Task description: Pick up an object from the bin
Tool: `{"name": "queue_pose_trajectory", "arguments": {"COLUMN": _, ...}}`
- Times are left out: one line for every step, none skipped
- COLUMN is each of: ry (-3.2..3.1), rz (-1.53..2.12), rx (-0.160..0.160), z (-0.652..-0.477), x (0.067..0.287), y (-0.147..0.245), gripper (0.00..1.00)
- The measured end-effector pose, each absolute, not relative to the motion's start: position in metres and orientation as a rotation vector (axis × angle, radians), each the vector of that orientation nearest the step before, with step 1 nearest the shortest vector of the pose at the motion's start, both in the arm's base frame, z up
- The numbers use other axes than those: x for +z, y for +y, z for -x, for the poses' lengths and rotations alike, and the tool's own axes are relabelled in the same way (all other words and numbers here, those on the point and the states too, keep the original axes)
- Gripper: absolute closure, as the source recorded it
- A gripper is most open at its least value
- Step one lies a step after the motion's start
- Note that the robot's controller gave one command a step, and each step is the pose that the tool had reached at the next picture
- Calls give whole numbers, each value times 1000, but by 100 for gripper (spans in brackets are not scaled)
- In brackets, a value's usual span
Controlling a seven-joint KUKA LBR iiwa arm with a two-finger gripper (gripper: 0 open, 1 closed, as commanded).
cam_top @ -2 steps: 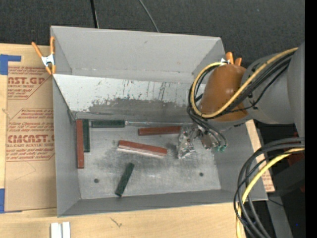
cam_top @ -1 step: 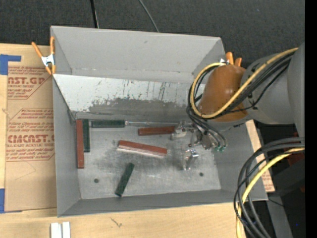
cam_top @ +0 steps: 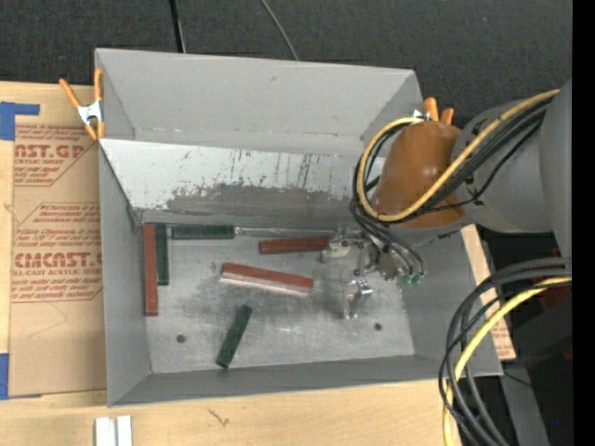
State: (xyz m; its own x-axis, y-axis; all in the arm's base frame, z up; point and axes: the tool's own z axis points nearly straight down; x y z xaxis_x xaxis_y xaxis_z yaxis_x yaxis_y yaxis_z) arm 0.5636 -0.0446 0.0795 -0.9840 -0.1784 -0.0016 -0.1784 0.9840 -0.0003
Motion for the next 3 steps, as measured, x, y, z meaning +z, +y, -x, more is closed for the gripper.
{"name": "queue_pose_trajectory", "arguments": {"ry": 3110, "rz": 472, "rx": 2, "z": -568, "x": 97, "y": -43, "gripper": 0}}
{"name": "queue_pose_trajectory", "arguments": {"ry": 3097, "rz": 454, "rx": -2, "z": -562, "x": 77, "y": -1, "gripper": 100}}
{"name": "queue_pose_trajectory", "arguments": {"ry": 3102, "rz": 455, "rx": -1, "z": -560, "x": 74, "y": -1, "gripper": 0}}
